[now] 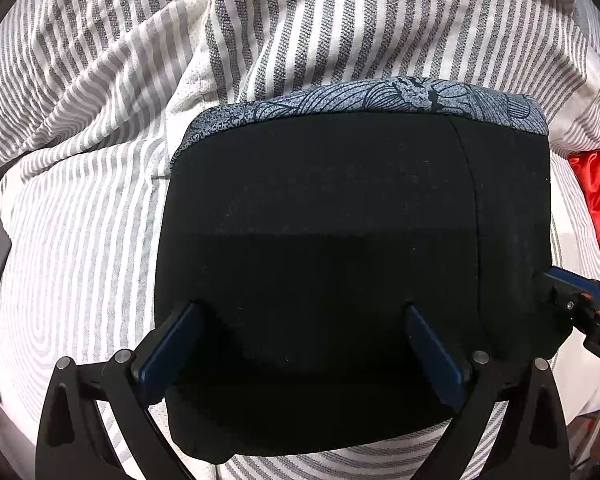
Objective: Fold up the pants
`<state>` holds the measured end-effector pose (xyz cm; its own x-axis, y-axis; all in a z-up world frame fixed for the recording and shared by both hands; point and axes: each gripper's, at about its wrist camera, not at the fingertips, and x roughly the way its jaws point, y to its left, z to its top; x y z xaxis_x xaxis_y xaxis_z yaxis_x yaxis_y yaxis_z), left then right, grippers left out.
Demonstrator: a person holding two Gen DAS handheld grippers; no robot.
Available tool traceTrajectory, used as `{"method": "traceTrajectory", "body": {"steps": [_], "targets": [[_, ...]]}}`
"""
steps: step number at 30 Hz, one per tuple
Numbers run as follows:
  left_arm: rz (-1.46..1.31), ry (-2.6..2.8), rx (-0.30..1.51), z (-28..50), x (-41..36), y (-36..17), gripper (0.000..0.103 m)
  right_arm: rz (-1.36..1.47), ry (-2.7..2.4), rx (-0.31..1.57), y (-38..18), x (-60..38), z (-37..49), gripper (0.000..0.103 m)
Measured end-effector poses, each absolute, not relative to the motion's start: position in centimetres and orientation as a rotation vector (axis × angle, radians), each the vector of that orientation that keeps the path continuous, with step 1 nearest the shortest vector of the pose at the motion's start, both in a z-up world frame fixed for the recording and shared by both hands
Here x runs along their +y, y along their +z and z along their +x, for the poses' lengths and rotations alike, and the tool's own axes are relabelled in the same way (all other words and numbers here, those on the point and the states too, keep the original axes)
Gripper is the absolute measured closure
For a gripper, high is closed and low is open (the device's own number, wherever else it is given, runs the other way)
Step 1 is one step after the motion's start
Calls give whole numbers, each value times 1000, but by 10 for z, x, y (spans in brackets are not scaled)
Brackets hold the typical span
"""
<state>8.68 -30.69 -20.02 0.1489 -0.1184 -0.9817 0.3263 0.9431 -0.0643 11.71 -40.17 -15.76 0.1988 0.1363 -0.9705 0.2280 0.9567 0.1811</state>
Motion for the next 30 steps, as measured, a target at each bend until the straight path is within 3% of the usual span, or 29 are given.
{"method": "traceTrajectory", "body": {"steps": [18, 21, 22, 23, 24, 30], "targets": [[140, -319, 1408, 92, -297, -200, 2, 404, -49, 1349, -153, -417, 109, 64], [146, -329, 1413, 92, -296, -198, 2, 429, -55, 1350, -151, -421, 106, 58], [146, -328, 1415, 92, -295, -199, 2, 421, -68, 1355, -151, -422, 105, 45], [148, -325, 1418, 92, -295, -199, 2, 397, -109, 1379, -153, -424, 104, 26], [145, -321, 1424, 93, -294, -200, 1, 412, -128, 1397, -156, -428, 102, 21], [145, -321, 1418, 93, -294, -202, 1, 501, -140, 1366, -149, -439, 81, 21]]}}
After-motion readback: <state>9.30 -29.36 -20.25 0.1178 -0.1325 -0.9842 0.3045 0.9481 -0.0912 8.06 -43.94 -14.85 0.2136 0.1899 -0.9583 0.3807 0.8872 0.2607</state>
